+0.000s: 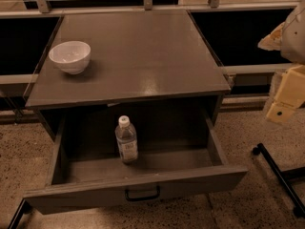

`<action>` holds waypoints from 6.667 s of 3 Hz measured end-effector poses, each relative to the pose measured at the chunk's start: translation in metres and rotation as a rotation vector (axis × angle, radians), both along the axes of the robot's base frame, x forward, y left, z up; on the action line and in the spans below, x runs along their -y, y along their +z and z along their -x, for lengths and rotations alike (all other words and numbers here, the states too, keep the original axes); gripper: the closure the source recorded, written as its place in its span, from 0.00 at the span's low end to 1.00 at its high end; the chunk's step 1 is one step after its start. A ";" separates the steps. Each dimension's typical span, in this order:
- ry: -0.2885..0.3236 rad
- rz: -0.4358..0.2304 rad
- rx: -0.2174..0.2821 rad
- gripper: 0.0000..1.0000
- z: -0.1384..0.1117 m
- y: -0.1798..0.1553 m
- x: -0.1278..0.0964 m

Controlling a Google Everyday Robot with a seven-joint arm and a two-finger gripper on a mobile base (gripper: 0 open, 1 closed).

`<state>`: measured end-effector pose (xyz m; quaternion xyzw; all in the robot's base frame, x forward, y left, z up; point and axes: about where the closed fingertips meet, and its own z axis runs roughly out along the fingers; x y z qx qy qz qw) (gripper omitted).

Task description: Pick blue plastic bottle from top drawer and place on counter

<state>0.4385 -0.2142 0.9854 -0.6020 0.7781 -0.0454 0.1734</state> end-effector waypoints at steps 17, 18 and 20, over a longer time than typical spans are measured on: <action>0.165 -0.865 0.247 0.00 -0.083 -0.189 -0.220; 0.165 -0.865 0.247 0.00 -0.082 -0.187 -0.220; 0.183 -0.893 0.266 0.39 -0.078 -0.190 -0.226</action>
Offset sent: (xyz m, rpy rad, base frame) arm 0.0092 0.0184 -0.0240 0.1803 0.0271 -0.0295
